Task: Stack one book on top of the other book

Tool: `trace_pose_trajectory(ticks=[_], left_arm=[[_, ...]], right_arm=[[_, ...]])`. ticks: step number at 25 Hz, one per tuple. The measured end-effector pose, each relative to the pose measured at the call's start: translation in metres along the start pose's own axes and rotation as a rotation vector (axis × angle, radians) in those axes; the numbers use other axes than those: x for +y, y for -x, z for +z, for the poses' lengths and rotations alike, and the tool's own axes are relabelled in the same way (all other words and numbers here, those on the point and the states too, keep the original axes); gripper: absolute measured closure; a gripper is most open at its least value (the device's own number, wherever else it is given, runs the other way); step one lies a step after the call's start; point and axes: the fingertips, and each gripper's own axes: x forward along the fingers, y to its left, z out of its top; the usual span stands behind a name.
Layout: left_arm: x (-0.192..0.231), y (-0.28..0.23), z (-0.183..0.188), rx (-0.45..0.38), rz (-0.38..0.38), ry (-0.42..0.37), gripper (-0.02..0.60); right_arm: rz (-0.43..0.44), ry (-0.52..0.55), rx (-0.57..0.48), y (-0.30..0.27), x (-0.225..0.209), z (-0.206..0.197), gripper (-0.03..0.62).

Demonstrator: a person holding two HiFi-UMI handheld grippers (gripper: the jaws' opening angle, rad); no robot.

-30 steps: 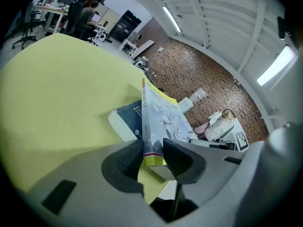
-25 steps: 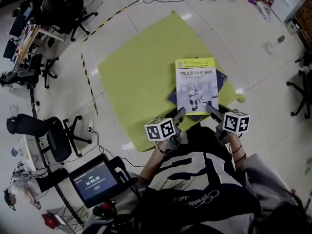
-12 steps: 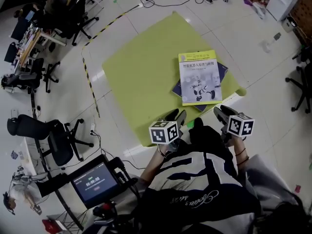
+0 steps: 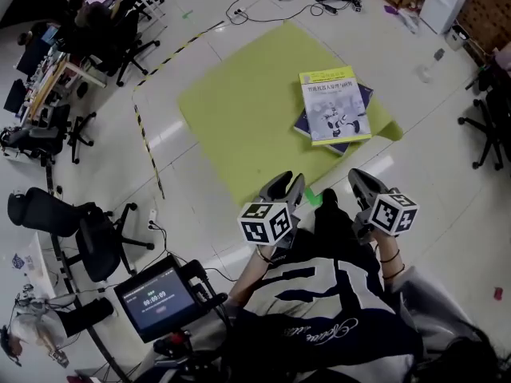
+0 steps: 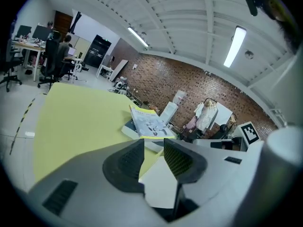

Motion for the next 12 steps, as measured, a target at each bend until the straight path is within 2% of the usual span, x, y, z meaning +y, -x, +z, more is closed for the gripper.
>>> trace_pose_trajectory(ticks=[3,6,12], left_arm=[[-0.005,0.027,-0.004,-0.026,-0.010,-0.002,0.482],[-0.004,0.049,-0.014,-0.046,0.007,0.009,0.577],[-0.018,0.069,-0.025,-0.055,-0.003,0.004,0.577]], right_arm=[[0.029,0.032,-0.017,0.010,0.033,-0.014,0.597],[0.047,0.043,-0.018,0.019,0.055,-0.034,0.597],[0.077,0.058,-0.028,0.033,0.081,-0.041,0.597]])
